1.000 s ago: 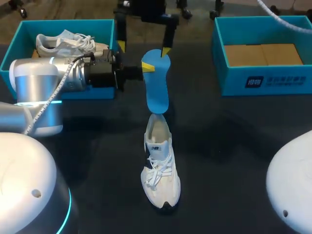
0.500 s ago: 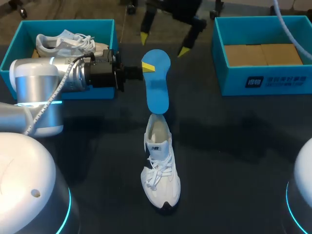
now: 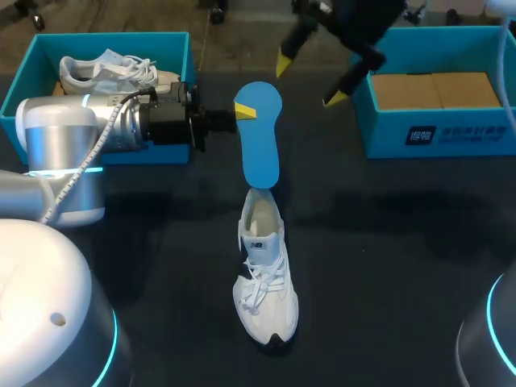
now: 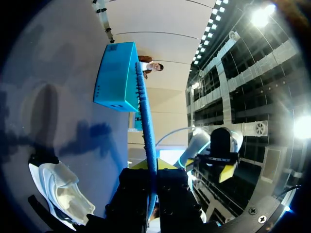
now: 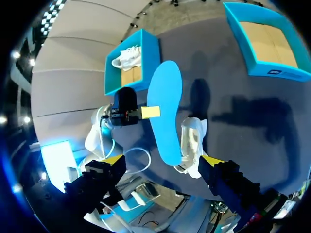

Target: Take the shoe out of the shoebox, open the shoe tongue, remove and reinsert the insole, then place the shoe into the shoebox

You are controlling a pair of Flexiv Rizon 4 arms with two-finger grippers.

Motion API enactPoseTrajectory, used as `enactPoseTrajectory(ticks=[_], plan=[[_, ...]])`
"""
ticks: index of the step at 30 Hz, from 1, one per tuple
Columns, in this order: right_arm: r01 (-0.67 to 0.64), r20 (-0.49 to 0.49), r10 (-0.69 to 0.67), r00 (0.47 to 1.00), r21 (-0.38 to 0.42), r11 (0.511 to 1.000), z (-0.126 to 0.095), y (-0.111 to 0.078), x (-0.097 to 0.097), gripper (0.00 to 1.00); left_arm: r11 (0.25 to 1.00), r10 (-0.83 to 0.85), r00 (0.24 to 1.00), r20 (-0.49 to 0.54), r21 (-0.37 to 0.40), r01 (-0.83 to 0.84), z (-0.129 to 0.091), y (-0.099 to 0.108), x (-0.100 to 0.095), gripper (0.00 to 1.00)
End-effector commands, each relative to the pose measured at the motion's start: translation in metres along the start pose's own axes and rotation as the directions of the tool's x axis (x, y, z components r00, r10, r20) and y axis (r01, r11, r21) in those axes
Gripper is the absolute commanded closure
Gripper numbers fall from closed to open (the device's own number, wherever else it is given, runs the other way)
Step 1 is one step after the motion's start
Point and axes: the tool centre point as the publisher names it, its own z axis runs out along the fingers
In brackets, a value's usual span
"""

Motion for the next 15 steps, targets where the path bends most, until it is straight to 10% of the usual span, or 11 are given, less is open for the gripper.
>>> enactPoseTrajectory(ticks=[1, 15], plan=[[0.015, -0.444, -0.027, 0.896, -0.031, 0.999, 0.003, -0.003, -0.012, 0.00, 1.000, 0.000, 1.000, 0.003, -0.001, 0.000, 0.000, 0.000, 0.000, 1.00], [0.071, -0.685, -0.117, 0.719, -0.095, 0.993, 0.024, 0.000, -0.035, 0.00, 1.000, 0.000, 1.000, 0.003, -0.001, 0.000, 0.000, 0.000, 0.000, 1.00]])
